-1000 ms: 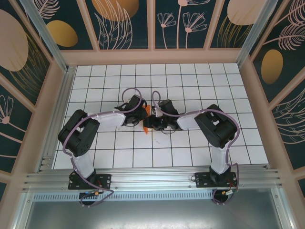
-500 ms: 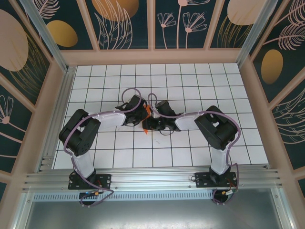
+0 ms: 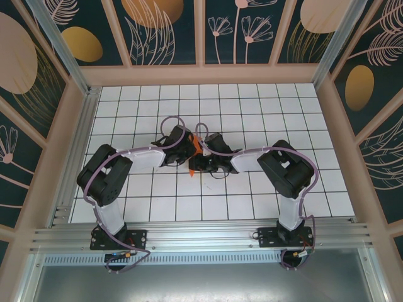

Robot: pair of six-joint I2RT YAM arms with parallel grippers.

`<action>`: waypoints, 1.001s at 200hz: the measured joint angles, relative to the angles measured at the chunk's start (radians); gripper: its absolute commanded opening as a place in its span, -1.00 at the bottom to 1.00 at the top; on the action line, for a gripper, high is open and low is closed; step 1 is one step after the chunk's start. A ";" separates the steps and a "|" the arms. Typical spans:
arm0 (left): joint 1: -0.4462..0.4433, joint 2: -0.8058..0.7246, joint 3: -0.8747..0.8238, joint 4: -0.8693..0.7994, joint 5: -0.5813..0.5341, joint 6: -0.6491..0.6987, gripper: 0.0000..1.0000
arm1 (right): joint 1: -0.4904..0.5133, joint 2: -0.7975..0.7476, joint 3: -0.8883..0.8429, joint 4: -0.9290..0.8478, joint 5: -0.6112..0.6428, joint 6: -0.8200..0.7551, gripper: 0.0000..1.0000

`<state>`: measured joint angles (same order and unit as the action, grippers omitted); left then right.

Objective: Fold a paper plane with a square sheet of paper (pick it up from the middle)
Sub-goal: Fold the wing for the fifth time at the center of the table.

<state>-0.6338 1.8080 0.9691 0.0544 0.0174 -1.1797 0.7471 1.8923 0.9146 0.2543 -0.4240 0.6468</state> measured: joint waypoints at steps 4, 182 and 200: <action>0.001 -0.002 -0.005 0.003 0.002 0.000 -0.76 | 0.000 0.000 0.000 -0.001 0.002 0.003 -0.40; 0.032 -0.019 -0.063 0.103 0.061 0.169 -0.66 | -0.093 -0.105 -0.020 -0.026 -0.068 0.073 -0.40; 0.032 -0.019 -0.066 0.105 0.062 0.192 -0.74 | -0.107 -0.120 -0.020 -0.027 -0.063 0.074 -0.46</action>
<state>-0.6022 1.7893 0.9028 0.1593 0.0792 -0.9874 0.6399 1.7725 0.8944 0.2276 -0.4866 0.7208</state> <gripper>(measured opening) 0.154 0.288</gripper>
